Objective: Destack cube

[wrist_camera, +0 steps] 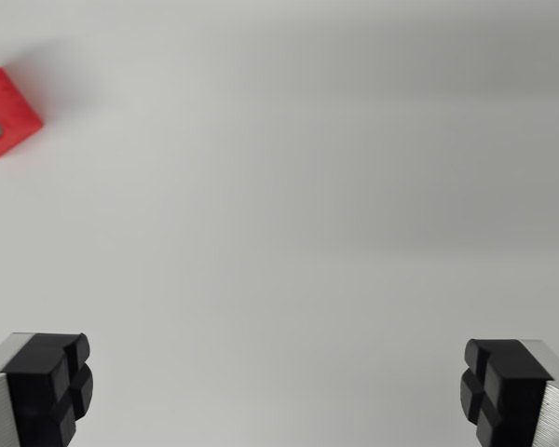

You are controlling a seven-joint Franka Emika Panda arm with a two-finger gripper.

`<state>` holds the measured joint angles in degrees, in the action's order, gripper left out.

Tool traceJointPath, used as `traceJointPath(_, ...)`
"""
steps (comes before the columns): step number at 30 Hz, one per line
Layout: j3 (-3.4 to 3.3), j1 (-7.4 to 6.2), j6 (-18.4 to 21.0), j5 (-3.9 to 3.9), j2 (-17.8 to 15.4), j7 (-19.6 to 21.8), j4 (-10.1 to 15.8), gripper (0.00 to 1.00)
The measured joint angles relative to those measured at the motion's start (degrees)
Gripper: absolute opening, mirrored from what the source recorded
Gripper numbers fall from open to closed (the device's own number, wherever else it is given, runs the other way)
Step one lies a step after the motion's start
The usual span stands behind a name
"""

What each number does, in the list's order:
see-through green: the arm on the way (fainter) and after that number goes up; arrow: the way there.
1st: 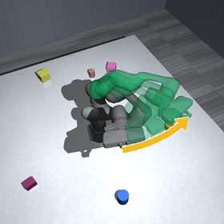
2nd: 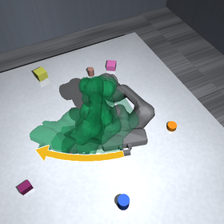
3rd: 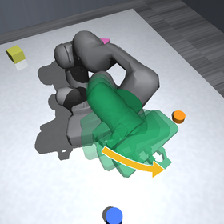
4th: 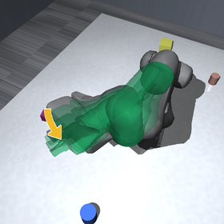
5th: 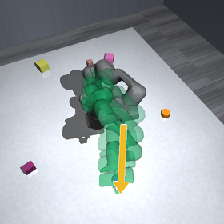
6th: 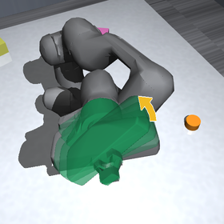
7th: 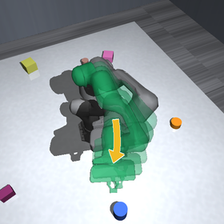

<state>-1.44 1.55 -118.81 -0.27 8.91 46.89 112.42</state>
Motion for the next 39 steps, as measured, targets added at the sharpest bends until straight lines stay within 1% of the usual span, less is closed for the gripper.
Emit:
traceJointPath(9,0.97,-1.19,-1.2,-0.02,0.7,-0.8,0.2,1.00)
traceJointPath(24,2.96,-3.77,-3.5,-0.25,2.7,-2.5,0.2,1.00)
traceJointPath(34,4.45,-5.79,-5.2,-0.59,4.8,-3.8,-0.6,1.00)
traceJointPath(39,5.09,-6.79,-5.9,-0.83,6.0,-4.5,-1.3,1.00)
